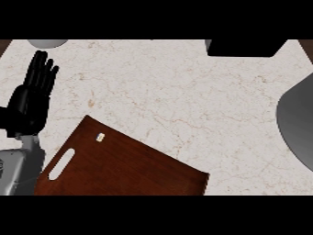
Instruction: Pick the eggplant from the tray and place it in the pot
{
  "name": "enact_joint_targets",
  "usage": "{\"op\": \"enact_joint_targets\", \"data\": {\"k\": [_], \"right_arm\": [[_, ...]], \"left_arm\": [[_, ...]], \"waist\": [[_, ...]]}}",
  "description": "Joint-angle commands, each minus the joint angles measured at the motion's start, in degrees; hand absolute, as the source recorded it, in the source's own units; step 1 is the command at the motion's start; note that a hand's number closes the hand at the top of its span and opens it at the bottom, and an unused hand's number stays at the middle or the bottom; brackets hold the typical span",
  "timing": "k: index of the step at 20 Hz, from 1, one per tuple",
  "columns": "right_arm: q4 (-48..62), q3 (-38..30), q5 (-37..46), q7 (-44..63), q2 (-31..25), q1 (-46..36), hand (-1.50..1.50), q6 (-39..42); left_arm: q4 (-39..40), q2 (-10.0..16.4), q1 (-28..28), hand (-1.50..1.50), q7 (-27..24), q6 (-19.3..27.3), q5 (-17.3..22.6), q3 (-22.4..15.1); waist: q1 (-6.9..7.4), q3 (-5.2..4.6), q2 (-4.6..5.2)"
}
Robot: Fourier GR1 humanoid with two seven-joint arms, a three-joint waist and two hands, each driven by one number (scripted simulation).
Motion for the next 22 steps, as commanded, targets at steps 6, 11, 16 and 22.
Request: {"op": "enact_joint_targets", "data": {"k": [6, 11, 16, 22], "right_arm": [[13.99, -11.93, -13.16, 0.81, -2.87, -4.99, -1.50, 8.41], [25.50, -14.88, -14.69, -4.82, -8.67, -5.72, -1.50, 14.53], [33.35, -15.74, -13.96, -10.09, -12.66, -5.23, -1.50, 15.73], [36.38, -16.82, -15.22, -8.85, -15.98, -6.05, -1.50, 16.66]], "left_arm": [[-0.89, 1.77, 0.24, 0.00, 0.34, -2.03, 1.66, 1.73], [1.31, -1.69, 0.21, 0.00, -2.52, 0.02, -0.82, -0.61], [-2.24, -0.10, -0.52, 0.00, 1.52, -0.03, 0.36, 0.56], [-0.92, -1.00, -1.39, 0.00, 0.83, 0.23, -0.27, -0.10]], "waist": [[0.72, 1.84, 0.77], [0.68, 1.94, 1.11], [1.39, 2.13, 1.15], [1.27, 2.29, 1.40]]}}
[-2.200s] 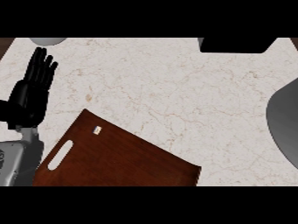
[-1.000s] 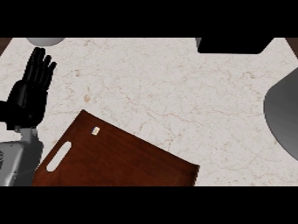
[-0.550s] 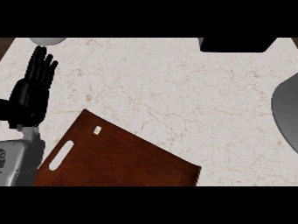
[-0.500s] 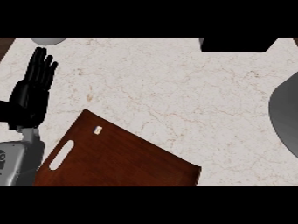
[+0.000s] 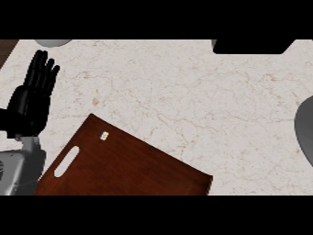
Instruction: Pick the eggplant from the tray and place it in the pot
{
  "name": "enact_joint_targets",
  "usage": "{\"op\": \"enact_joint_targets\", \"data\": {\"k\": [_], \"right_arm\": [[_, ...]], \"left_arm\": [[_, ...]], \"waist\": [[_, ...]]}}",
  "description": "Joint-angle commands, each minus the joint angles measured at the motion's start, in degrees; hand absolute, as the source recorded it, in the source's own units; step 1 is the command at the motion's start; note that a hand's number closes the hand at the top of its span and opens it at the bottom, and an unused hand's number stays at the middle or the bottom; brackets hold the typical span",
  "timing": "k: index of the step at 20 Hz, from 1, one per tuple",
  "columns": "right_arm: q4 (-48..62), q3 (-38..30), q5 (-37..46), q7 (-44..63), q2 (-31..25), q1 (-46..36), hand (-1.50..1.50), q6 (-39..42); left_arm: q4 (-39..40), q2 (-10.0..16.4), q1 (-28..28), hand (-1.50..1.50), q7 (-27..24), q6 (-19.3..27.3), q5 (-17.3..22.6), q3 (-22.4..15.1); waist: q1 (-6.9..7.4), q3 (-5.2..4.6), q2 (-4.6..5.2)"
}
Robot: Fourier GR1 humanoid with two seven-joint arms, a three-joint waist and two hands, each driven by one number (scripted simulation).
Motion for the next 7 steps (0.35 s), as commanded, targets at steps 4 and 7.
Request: {"op": "enact_joint_targets", "data": {"k": [4, 7], "right_arm": [[2.90, -0.56, -0.36, -6.89, -2.08, 1.63, -1.50, 5.78], [3.78, -1.11, -0.84, -6.35, -3.85, 3.45, -1.50, 7.07]], "left_arm": [[0.36, -0.94, 1.84, 0.00, -1.86, -0.86, -0.08, -0.74], [0.20, -0.10, -0.30, 0.00, 0.73, -0.19, 0.55, 0.39]], "waist": [[0.07, 0.19, 0.12], [-0.51, 0.33, 0.07]]}}
